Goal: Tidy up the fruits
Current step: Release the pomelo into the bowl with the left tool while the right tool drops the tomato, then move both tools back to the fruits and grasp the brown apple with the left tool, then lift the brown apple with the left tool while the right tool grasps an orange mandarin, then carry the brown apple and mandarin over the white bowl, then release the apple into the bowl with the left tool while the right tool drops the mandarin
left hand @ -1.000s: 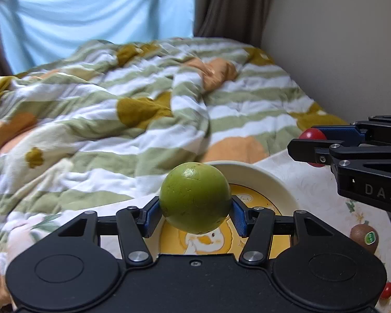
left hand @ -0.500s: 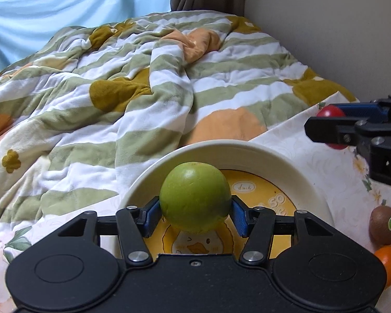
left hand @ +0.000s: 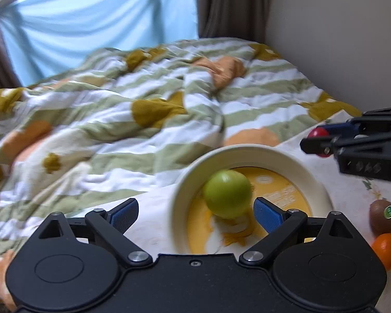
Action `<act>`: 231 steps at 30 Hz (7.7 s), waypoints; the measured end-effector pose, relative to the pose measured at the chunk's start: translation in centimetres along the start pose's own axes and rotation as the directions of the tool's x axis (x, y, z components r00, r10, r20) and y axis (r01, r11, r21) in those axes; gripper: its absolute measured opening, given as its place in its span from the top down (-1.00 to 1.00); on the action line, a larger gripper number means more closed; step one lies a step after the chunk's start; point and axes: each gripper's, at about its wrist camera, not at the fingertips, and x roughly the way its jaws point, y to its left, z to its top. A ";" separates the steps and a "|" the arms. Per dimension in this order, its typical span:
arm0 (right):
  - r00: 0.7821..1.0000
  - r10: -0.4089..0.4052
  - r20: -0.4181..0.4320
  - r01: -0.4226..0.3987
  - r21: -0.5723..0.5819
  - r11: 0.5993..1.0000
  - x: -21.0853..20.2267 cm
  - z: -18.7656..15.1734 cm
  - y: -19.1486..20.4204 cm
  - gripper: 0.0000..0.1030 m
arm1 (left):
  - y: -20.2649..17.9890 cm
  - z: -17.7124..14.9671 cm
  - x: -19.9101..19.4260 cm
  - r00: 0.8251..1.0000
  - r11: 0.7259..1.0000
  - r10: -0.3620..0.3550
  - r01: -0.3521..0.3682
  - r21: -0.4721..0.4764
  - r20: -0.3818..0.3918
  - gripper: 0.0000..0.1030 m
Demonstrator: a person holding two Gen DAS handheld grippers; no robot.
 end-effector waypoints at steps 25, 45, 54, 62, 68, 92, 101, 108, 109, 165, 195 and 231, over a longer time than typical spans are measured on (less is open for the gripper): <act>0.994 0.086 0.066 -0.058 -0.351 0.935 2.8 -3.9 4.5 -1.00 | 0.7 -4.7 -5.8 0.992 0.994 0.098 -0.094 -0.059 0.084 -0.89; 0.994 -0.052 0.095 0.064 -0.132 0.989 -12.1 -3.1 4.7 -1.00 | -1.3 -7.2 -18.6 0.959 0.985 0.136 -0.105 -0.136 0.250 -0.89; 0.993 -0.080 0.090 0.083 -0.034 0.996 -18.1 -5.6 7.1 -1.00 | 0.6 -11.8 -23.3 0.944 0.981 0.141 -0.093 -0.172 0.298 -0.89; 0.981 -0.173 0.092 0.167 0.066 0.984 -21.0 -9.1 11.8 -1.00 | 4.1 -16.1 -23.5 0.955 0.990 0.070 -0.031 -0.138 0.288 -0.89; 0.970 -0.226 0.093 0.214 0.123 0.969 -20.5 -11.6 15.3 -1.00 | 6.1 -18.5 -21.9 0.960 0.999 0.009 0.004 -0.046 0.280 -0.89; 0.964 -0.266 0.017 0.263 0.108 0.959 -9.8 -20.5 21.0 -1.00 | 7.3 -22.3 -8.7 0.985 0.947 -0.140 0.103 0.305 0.103 -0.83; 0.967 -0.253 -0.009 0.252 0.109 0.961 -7.8 -20.5 20.3 -0.97 | 6.0 -21.4 -6.8 0.977 0.910 -0.196 0.152 0.385 0.078 -0.51; 0.974 -0.224 -0.018 0.224 0.102 0.969 -6.9 -20.1 20.4 -0.81 | 6.0 -21.6 -7.0 0.977 0.910 -0.195 0.149 0.386 0.084 -0.50; 0.976 -0.219 -0.020 0.219 0.107 0.970 -6.7 -20.1 20.4 -0.79 | 6.0 -21.6 -7.0 0.978 0.913 -0.193 0.148 0.380 0.082 -0.50; 0.998 0.015 0.066 -0.011 -0.054 0.998 -17.0 -11.1 12.9 -0.02 | -1.3 -14.5 -20.1 0.962 0.995 0.091 -0.074 -0.073 0.258 -0.49; 0.998 0.067 -0.014 -0.067 -0.056 0.996 -6.2 -2.2 1.9 -0.02 | -3.5 -3.9 -1.7 0.996 0.988 0.030 -0.016 -0.157 0.087 -0.49; 0.995 0.076 -0.057 -0.080 -0.070 0.994 -0.9 -2.1 0.8 -0.02 | -2.3 -4.3 -3.5 0.996 0.993 0.040 -0.032 -0.111 0.074 -0.97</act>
